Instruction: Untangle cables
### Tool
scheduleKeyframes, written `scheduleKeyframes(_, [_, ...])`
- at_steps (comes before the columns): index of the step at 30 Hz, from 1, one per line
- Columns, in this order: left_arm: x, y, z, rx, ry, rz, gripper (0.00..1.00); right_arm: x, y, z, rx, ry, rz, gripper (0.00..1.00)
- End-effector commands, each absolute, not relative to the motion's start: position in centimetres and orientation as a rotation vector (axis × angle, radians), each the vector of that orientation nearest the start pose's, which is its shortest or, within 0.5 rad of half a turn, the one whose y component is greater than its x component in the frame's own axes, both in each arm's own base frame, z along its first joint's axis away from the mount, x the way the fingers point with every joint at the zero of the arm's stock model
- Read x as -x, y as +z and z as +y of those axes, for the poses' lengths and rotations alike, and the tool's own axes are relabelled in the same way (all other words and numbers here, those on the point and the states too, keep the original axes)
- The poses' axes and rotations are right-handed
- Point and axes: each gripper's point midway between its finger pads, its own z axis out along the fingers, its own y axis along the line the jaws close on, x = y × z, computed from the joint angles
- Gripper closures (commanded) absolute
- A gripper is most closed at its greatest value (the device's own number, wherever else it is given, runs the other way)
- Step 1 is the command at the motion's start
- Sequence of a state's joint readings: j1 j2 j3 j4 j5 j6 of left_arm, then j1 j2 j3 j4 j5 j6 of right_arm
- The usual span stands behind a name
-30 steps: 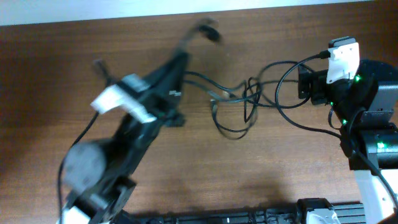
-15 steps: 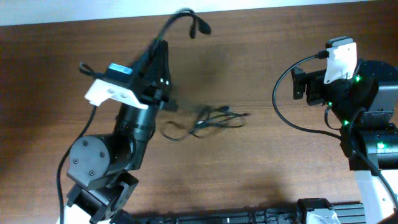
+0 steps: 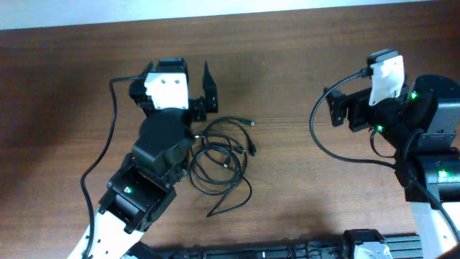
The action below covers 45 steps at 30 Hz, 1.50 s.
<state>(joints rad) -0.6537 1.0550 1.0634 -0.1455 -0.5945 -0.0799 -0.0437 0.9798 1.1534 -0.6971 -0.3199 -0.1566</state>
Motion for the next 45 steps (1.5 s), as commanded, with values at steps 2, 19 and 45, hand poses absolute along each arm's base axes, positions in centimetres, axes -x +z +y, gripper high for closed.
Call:
scheduleKeyframes(2, [-33.0,32.9,-10.4,0.074,0.031,1.869,0.01,-29.0,30.6,7.8,0.420,0.498,2.079,0.01])
scheduleKeyframes(19, [-32.3,26.1,-1.7,0.315,0.027,2.175,0.01,-26.0,18.8,18.3,0.826,0.988,2.466,0.01])
scheduleKeyframes(45, [-31.4,25.0,-1.5,0.311,0.050,2.230,0.01,-24.4,7.1,28.5,1.088,1.174,2.669,0.96])
